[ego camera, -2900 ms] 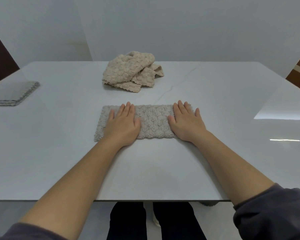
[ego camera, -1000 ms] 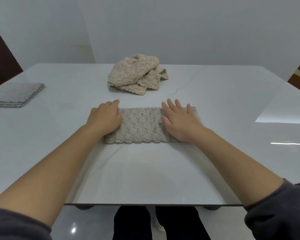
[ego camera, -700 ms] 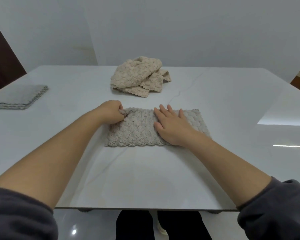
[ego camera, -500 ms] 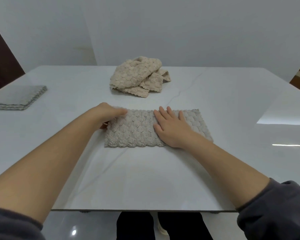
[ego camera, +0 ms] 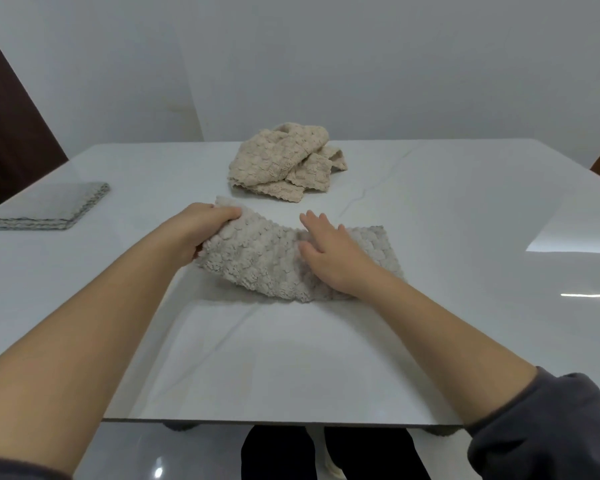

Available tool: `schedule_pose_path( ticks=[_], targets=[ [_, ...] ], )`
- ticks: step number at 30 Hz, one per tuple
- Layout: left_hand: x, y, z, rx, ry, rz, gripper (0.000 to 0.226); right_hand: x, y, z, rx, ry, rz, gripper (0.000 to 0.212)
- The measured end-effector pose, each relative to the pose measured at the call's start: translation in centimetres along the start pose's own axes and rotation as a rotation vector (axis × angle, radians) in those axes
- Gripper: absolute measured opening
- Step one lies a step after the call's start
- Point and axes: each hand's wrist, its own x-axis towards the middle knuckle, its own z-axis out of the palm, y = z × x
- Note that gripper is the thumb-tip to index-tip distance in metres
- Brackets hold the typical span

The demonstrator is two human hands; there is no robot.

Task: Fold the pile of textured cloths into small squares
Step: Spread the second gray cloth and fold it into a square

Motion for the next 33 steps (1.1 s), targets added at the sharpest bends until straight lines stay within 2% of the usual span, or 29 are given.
schedule_pose_path(
  ticks=[2,3,5,7,9,10,12,14,16,19,21,24,25,28,29,31,33],
  targets=[
    [-0.6,1.7,1.0,-0.12,-0.069,-0.028,0.023,-0.2,-0.3,-1.2,0.295,0.125,0.06,0.049],
    [-1.0,2.6,1.7,-0.194,-0.168,-0.043,0.019,-0.3,-0.4,-1.7,0.457,0.153,0.113,0.045],
    [-2.1,4.2,3.4,-0.265,-0.412,-0.038,0.022,-0.4,-0.3,-2.9,0.921,0.102,0.247,0.034],
    [-2.7,4.9,5.3,-0.264,-0.535,0.02,0.034,-0.8,0.5,-4.5,1.353,0.012,0.364,0.041],
    [-3.2,5.0,7.2,-0.257,-0.531,0.096,0.034,-1.5,2.2,-5.8,1.501,-0.007,0.445,0.048],
    [-3.3,4.8,8.1,-0.277,-0.479,0.147,0.029,-1.6,3.2,-6.1,1.493,0.025,0.473,0.042],
    [-3.1,3.9,9.5,-0.263,-0.296,0.283,0.016,-1.8,5.0,-6.4,1.362,0.115,0.546,0.024],
    [-2.6,2.4,10.6,-0.052,-0.082,0.483,0.015,-1.8,6.4,-6.3,1.17,0.173,0.609,0.014],
    [-2.4,1.0,11.3,0.204,0.026,0.653,0.022,-1.8,7.1,-6.1,0.97,0.177,0.585,0.006],
    [-2.4,-0.2,12.3,0.591,-0.021,0.779,0.042,-1.6,7.0,-5.7,0.799,0.165,0.493,0.011],
    [-2.4,-0.5,12.6,0.761,-0.06,0.771,0.05,-1.5,6.6,-5.4,0.767,0.183,0.453,0.019],
    [-2.2,-1.2,12.4,0.898,-0.117,0.694,0.056,-1.3,6.5,-4.8,0.562,0.266,0.37,0.018],
    [-2.2,-1.5,12.4,0.943,-0.127,0.687,0.057,-1.4,6.6,-4.6,0.436,0.294,0.338,0.025],
    [-2.0,-2.1,12.5,1.027,-0.131,0.693,0.058,-1.9,7.1,-3.9,-0.032,0.337,0.289,0.064],
    [-1.9,-2.2,12.5,1.039,-0.122,0.7,0.058,-2.1,7.2,-3.7,-0.185,0.325,0.273,0.069],
    [-1.8,-2.5,12.7,1.064,-0.107,0.713,0.058,-2.2,7.8,-3.3,-0.363,0.239,0.266,0.065],
    [-1.9,-2.6,12.8,1.089,-0.106,0.715,0.058,-2.3,8.1,-3.4,-0.36,0.148,0.294,0.06]
  ],
)
